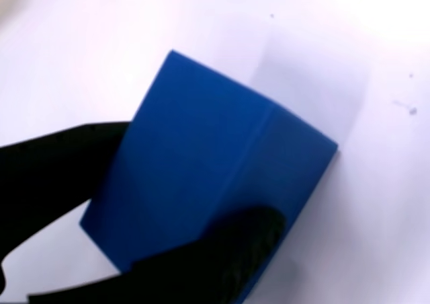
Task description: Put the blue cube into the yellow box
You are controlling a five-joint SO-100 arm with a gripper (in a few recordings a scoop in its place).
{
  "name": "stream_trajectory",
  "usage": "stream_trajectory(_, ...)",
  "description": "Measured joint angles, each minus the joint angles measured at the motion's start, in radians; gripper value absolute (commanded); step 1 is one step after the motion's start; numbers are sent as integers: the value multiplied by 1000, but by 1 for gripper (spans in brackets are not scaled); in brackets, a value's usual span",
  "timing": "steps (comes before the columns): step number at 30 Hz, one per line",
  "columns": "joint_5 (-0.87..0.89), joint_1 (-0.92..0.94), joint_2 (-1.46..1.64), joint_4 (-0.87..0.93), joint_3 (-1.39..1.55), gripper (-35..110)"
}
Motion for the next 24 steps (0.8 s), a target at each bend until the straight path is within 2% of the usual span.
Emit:
stream_trajectory(10, 18, -109, 112, -187, 35, 10)
stream_trajectory(20, -17, -393, 156, -445, -103, 11)
stream_trajectory(24, -23, -522, 78, -543, -219, 11)
